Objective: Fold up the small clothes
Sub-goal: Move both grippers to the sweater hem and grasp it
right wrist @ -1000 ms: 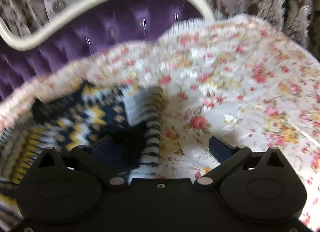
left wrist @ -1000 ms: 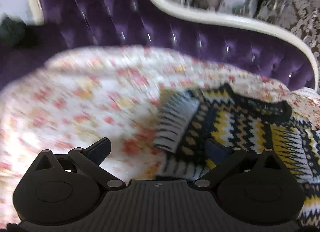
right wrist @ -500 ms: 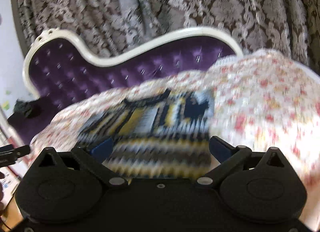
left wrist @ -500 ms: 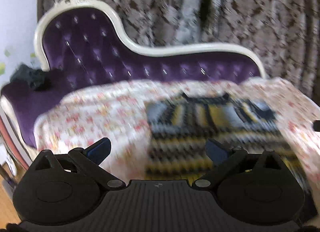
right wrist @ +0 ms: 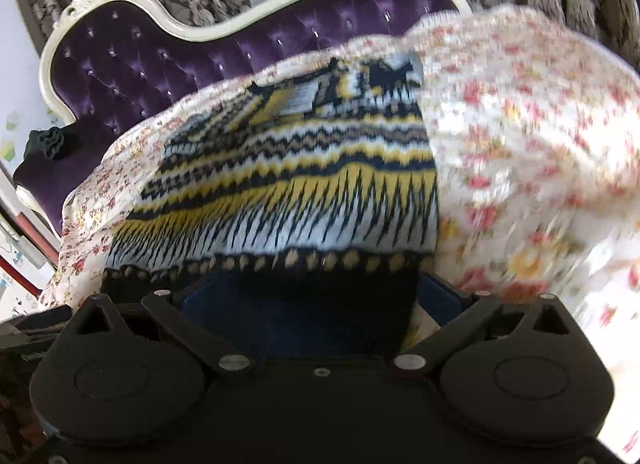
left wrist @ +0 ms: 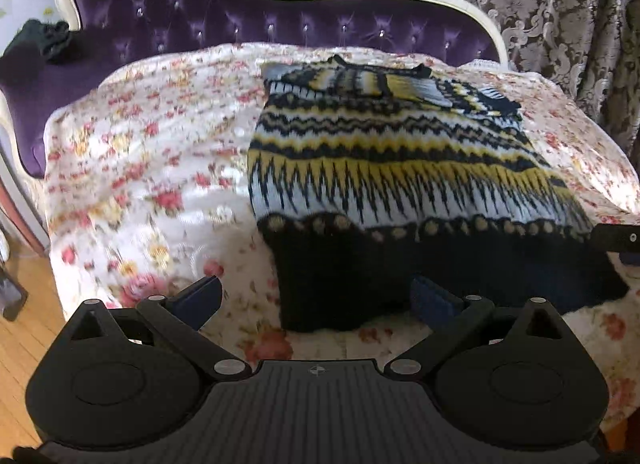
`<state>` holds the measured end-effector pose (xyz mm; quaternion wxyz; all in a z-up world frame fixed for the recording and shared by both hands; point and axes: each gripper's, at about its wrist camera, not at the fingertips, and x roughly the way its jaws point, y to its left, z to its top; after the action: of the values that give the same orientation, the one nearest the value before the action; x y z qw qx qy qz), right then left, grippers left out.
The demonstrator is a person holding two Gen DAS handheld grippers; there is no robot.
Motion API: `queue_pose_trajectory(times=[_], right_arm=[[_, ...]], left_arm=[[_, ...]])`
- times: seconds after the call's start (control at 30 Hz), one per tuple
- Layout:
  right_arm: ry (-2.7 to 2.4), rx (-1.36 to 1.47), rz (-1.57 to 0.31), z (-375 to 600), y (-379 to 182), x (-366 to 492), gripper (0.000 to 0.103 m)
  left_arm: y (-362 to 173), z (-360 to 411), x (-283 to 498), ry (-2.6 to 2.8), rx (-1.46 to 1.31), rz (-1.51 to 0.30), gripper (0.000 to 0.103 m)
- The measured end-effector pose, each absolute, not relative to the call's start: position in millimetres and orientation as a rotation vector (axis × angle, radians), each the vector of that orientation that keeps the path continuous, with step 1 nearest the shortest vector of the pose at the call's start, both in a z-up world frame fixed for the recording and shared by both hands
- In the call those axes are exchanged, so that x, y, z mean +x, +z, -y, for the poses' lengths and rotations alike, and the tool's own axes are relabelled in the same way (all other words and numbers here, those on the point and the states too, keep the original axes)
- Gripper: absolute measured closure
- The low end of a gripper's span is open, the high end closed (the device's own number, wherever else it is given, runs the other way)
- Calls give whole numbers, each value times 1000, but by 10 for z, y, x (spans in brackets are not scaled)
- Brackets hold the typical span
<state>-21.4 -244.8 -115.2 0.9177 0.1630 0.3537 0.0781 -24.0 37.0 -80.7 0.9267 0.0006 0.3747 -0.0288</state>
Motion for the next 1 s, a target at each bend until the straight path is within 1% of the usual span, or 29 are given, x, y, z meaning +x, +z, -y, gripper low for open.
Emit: queue_pose_trajectory(times=[0.3,0.6,0.83,0.87,0.9,0.93,1.0], right_arm=[[121,372,-744,2414,-1254,-206,1],[171,499,-733,2504,-1353,-13,1],[205,493,-713,2509,-1368,-12,2],[203,483,-716,2508,-1360,-17,7],[197,468,-720,2507,-1354,-28,15],[189,446,-729,2510,-1352,-40,20],[174,404,-741,2523,-1351,-60,38]], left_arm=[[-936,-215,-190,-64,96,-770,1],[-953,-214,23,-97,64,-774,1],[-966,-170,69,-124,90,-783,1],[-962,-170,57,-131,90,-786,2],[-961,-169,35,-137,86,-786,2],[-960,-165,21,-141,85,-788,2],[-964,-149,-21,-145,92,-784,6]])
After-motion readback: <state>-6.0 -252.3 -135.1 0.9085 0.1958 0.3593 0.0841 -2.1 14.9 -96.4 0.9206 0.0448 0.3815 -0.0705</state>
